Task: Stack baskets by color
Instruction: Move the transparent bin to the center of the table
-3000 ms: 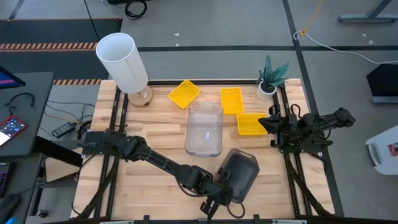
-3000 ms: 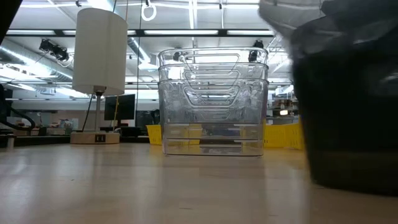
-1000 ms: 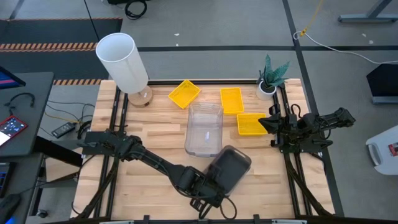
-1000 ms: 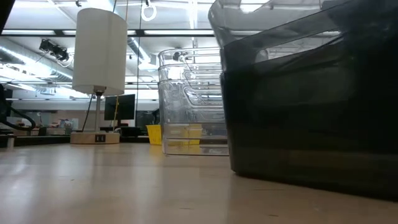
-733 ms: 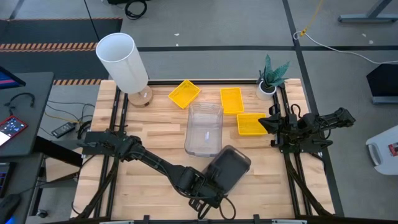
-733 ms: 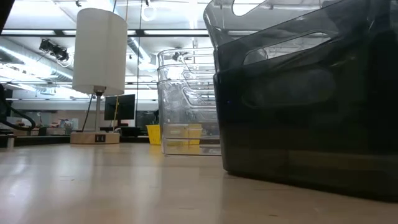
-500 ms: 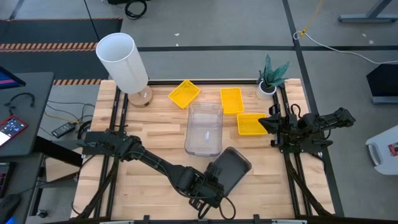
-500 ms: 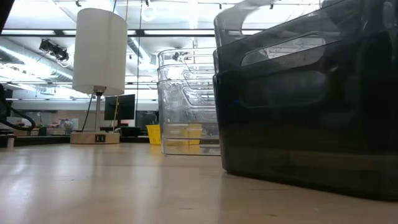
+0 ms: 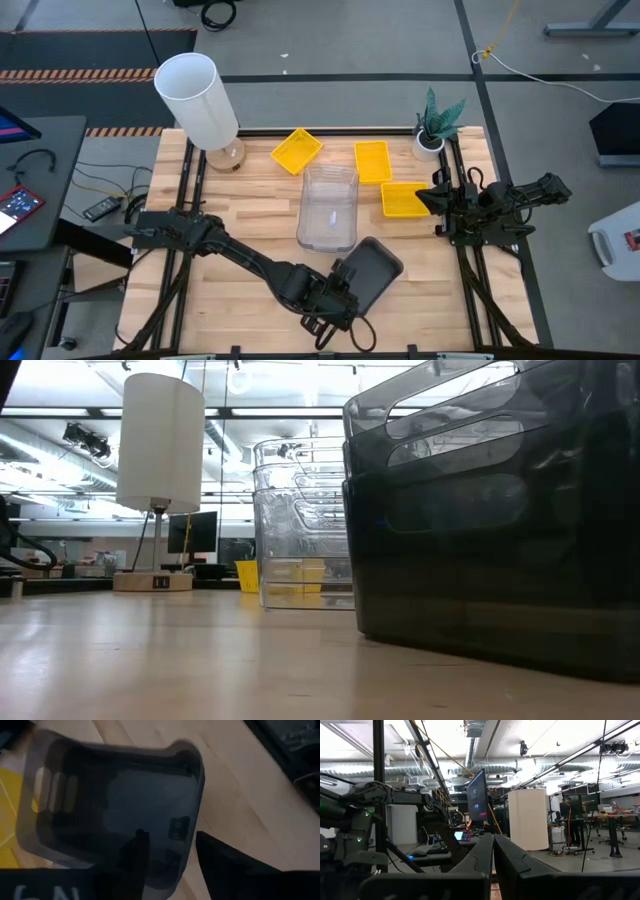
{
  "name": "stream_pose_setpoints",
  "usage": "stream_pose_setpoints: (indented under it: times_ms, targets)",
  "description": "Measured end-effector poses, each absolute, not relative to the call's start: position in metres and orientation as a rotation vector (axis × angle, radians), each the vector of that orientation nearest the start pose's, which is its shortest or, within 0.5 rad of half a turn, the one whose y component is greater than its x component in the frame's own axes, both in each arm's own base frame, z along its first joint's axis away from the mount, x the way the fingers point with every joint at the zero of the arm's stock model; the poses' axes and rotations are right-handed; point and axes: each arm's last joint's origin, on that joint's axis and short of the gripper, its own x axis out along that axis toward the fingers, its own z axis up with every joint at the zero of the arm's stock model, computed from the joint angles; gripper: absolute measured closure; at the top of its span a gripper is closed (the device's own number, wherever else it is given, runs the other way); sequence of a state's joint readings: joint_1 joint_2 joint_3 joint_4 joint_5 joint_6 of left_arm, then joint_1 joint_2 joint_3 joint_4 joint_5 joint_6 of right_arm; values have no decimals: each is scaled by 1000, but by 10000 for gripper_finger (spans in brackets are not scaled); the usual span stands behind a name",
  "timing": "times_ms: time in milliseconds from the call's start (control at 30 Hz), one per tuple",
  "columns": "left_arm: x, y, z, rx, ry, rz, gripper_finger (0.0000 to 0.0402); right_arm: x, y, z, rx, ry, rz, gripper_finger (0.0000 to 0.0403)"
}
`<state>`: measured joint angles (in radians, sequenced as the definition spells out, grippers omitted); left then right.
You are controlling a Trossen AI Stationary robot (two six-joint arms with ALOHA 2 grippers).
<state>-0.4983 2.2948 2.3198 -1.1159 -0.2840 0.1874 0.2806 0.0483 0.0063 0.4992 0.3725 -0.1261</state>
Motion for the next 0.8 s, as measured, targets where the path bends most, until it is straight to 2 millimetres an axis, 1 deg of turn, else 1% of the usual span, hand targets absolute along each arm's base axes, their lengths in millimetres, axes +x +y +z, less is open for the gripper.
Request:
stream_pose_setpoints:
  times_ms: [200, 267, 367, 433, 500, 633, 733, 800]
  targets:
    - [427, -223, 278, 589, 1009, -293, 258, 88, 14, 208, 23, -427, -117, 380]
    - [427, -224, 272, 567, 1020, -320, 264, 88, 14, 208, 23, -426, -117, 380]
    - [427, -225, 256, 570, 1046, -332, 272, 88, 14, 208, 23, -426, -117, 380]
    - [425, -227, 253, 587, 1052, -320, 277, 88, 14, 208, 23, -426, -117, 380]
    - [421, -226, 265, 582, 1024, -319, 281, 88, 14, 208, 23, -426, -117, 380]
    - [409, -217, 302, 549, 949, -299, 284, 88, 14, 208, 23, -427, -117, 380]
    - [408, -200, 315, 493, 946, -201, 283, 88, 14, 208, 23, -426, -117, 380]
    - [411, -182, 319, 438, 974, -118, 275, 88, 14, 208, 23, -426, -117, 380]
